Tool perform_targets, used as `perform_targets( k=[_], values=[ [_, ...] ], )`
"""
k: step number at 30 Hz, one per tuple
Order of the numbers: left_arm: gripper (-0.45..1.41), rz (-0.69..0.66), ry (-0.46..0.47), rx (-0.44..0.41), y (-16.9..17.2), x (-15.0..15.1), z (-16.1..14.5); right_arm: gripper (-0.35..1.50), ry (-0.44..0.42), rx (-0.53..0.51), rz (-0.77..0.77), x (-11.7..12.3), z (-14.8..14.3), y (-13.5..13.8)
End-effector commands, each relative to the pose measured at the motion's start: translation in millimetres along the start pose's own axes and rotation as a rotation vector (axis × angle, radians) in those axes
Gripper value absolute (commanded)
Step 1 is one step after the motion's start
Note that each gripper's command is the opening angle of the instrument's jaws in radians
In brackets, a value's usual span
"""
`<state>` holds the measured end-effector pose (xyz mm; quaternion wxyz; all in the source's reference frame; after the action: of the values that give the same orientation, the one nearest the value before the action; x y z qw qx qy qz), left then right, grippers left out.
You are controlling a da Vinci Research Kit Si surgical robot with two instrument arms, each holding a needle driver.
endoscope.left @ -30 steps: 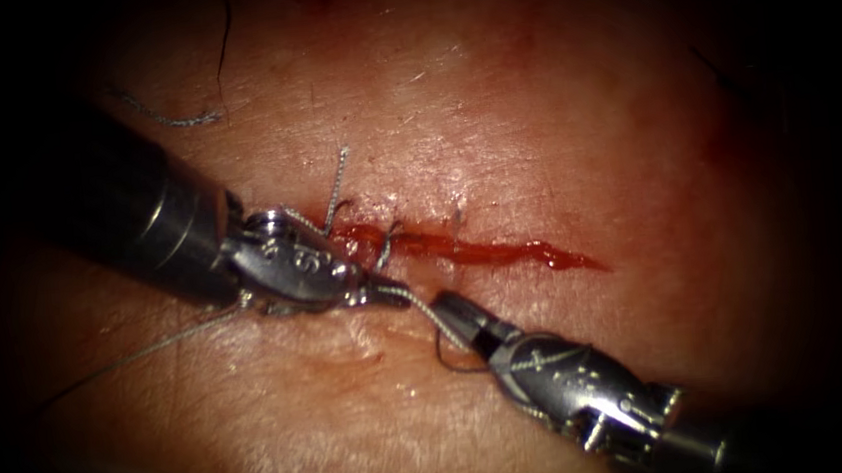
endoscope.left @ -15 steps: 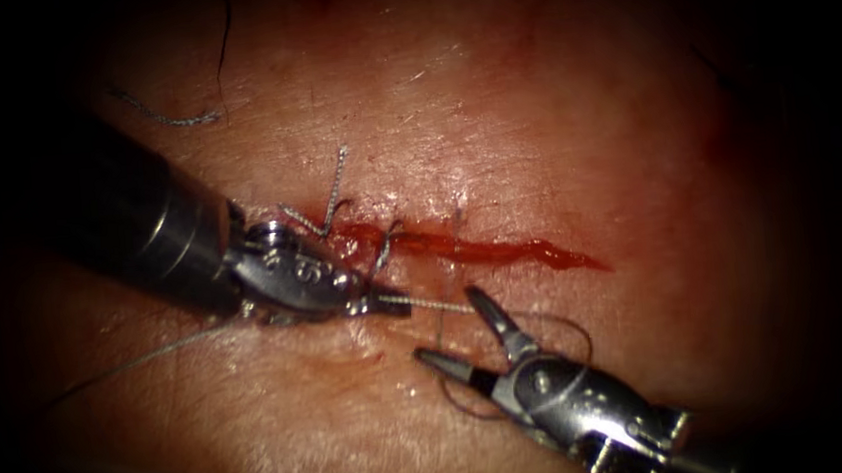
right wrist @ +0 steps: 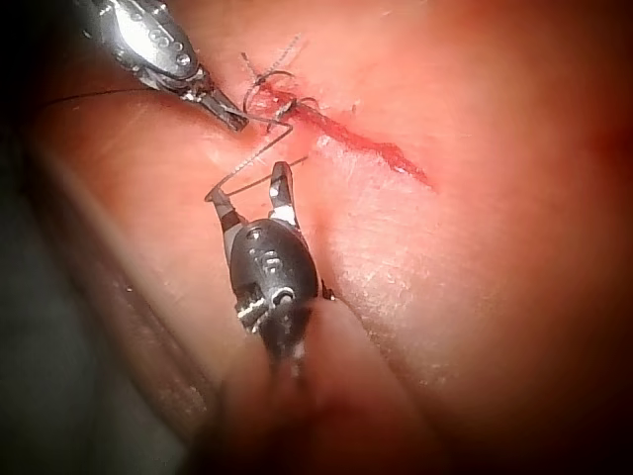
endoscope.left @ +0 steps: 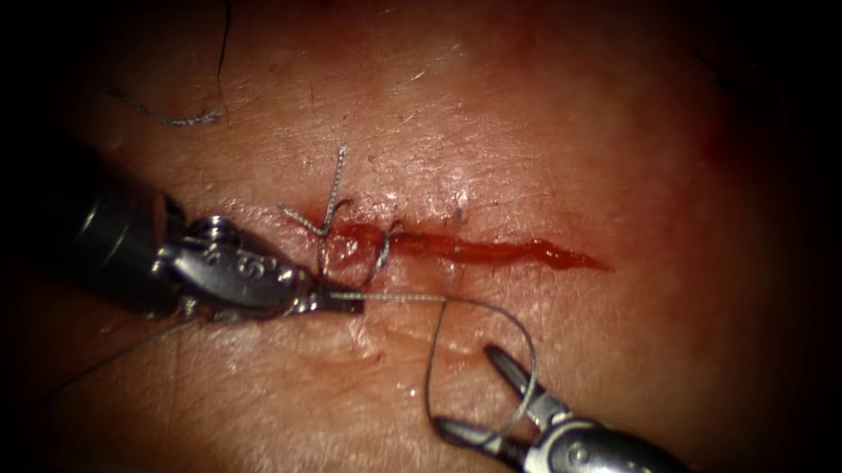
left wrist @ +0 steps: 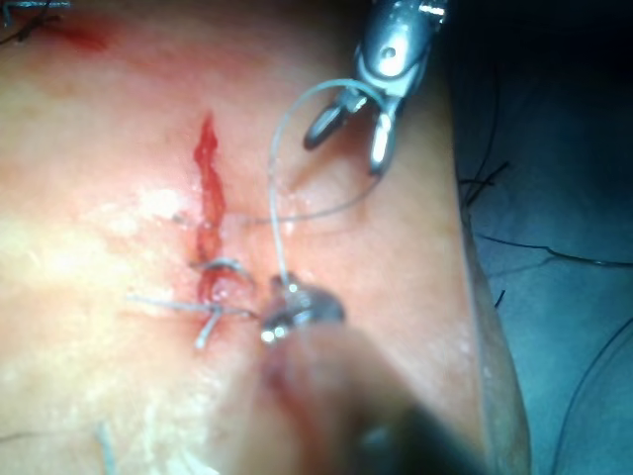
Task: Wound Closure
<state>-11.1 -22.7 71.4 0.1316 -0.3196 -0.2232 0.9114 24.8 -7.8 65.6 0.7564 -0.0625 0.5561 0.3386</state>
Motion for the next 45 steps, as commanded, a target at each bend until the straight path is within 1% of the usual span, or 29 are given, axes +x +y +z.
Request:
perform_targets(
  k=[1, 2, 3, 4, 5, 6, 7, 8, 9, 10, 11, 12, 13, 16, 17, 19, 20, 22, 23, 26, 28, 30, 31, 33, 37, 38, 40, 41, 45],
  values=[
    [-0.45, -0.003, -0.004, 0.002, 0.8, -0.9, 0.2, 1.14, -0.006, 0.000, 0.004, -1.2, 0.2, 0.3],
    [-0.45, -0.006, -0.005, -0.005, 2.1, -1.6, -0.8, 1.14, -0.016, -0.003, 0.003, -1.6, -0.4, 1.4],
    [-0.45, -0.027, -0.005, -0.006, 3.0, -2.2, -1.3, 1.14, -0.016, -0.003, 0.003, -1.7, -0.5, 1.8],
    [0.09, -0.077, 0.002, -0.045, 4.2, -2.6, -2.1, 1.14, -0.025, -0.002, 0.003, -2.1, -0.6, 2.5],
    [0.47, -0.105, 0.018, -0.064, 4.6, -2.3, -2.4, 1.14, -0.028, -0.001, 0.002, -2.2, -0.6, 2.6],
    [0.63, -0.116, 0.038, -0.083, 5.0, -2.0, -2.8, 1.14, -0.030, -0.001, 0.001, -2.5, -0.5, 2.7],
    [0.88, -0.124, 0.081, -0.120, 5.6, -1.2, -3.5, 1.14, -0.032, -0.001, -0.002, -2.8, -0.3, 2.7],
    [0.98, -0.131, 0.122, -0.164, 6.4, -0.3, -4.3, 1.14, -0.045, -0.001, -0.006, -3.4, 0.0, 2.7],
    [1.03, -0.137, 0.153, -0.192, 6.9, 0.7, -4.9, 1.14, -0.053, -0.003, -0.010, -3.9, 0.3, 2.5],
    [1.05, -0.147, 0.176, -0.209, 7.2, 1.4, -5.4, 1.14, -0.055, -0.003, -0.012, -4.1, 0.3, 2.5],
    [1.06, -0.134, 0.226, -0.229, 7.5, 3.3, -6.6, 1.14, -0.064, -0.002, -0.019, -4.9, 0.5, 2.3],
    [1.05, -0.128, 0.250, -0.232, 7.5, 4.2, -7.1, 1.14, -0.069, -0.001, -0.027, -5.2, 0.6, 2.3],
    [1.03, -0.134, 0.302, -0.244, 7.1, 5.9, -8.2, 1.14, -0.068, -0.002, -0.028, -5.4, 0.7, 2.3],
    [0.98, -0.144, 0.385, -0.237, 6.0, 7.8, -9.3, 1.14, -0.069, -0.004, -0.028, -5.5, 0.9, 2.4],
    [0.96, -0.155, 0.438, -0.234, 5.1, 8.7, -9.8, 1.14, -0.069, -0.004, -0.028, -5.5, 0.9, 2.4],
    [0.94, -0.166, 0.491, -0.229, 4.2, 9.4, -10.4, 1.14, -0.069, -0.004, -0.029, -5.6, 0.9, 2.4],
    [0.91, -0.185, 0.564, -0.216, 2.9, 10.3, -11.2, 1.14, -0.068, -0.004, -0.031, -5.8, 1.0, 2.4],
    [0.91, -0.198, 0.605, -0.197, 1.9, 11.0, -12.0, 1.14, -0.075, -0.003, -0.034, -6.2, 1.1, 2.4],
    [0.91, -0.219, 0.647, -0.183, 0.9, 11.8, -12.8, 1.14, -0.080, -0.003, -0.037, -6.6, 1.2, 2.3],
    [0.91, -0.242, 0.711, -0.178, 0.1, 12.9, -14.0, 1.14, -0.082, -0.003, -0.039, -6.9, 1.3, 2.4],
    [0.91, -0.262, 0.763, -0.177, -0.1, 13.8, -15.3, 1.14, -0.082, -0.003, -0.039, -6.9, 1.2, 2.4],
    [0.89, -0.259, 0.777, -0.167, -0.1, 14.9, -16.7, 1.14, -0.082, -0.003, -0.039, -7.0, 1.3, 2.4],
    [0.84, -0.249, 0.777, -0.154, 0.0, 15.3, -16.9, 1.14, -0.082, -0.004, -0.040, -7.0, 1.4, 2.4],
    [0.78, -0.240, 0.769, -0.121, 0.2, 16.5, -16.2, 1.13, -0.082, -0.005, -0.039, -6.9, 1.4, 2.4],
    [0.76, -0.223, 0.728, -0.042, 0.3, 16.6, -14.1, 1.13, -0.073, -0.004, -0.034, -6.4, 1.2, 3.1],
    [0.73, -0.198, 0.712, -0.013, 0.2, 16.2, -12.7, 1.11, -0.071, -0.004, -0.030, -6.2, 1.3, 3.8],
    [0.73, -0.183, 0.694, -0.005, 0.1, 15.4, -11.8, 1.09, -0.058, 0.012, -0.045, -5.6, 1.8, 5.2],
    [0.73, -0.170, 0.685, 0.006, 0.6, 13.9, -10.9, 1.08, -0.028, 0.047, -0.058, -4.9, 2.5, 7.1],
    [0.66, -0.133, 0.652, 0.021, 2.3, 10.1, -8.9, 1.03, 0.010, 0.151, -0.050, -4.4, 2.8, 9.7]
  ],
)
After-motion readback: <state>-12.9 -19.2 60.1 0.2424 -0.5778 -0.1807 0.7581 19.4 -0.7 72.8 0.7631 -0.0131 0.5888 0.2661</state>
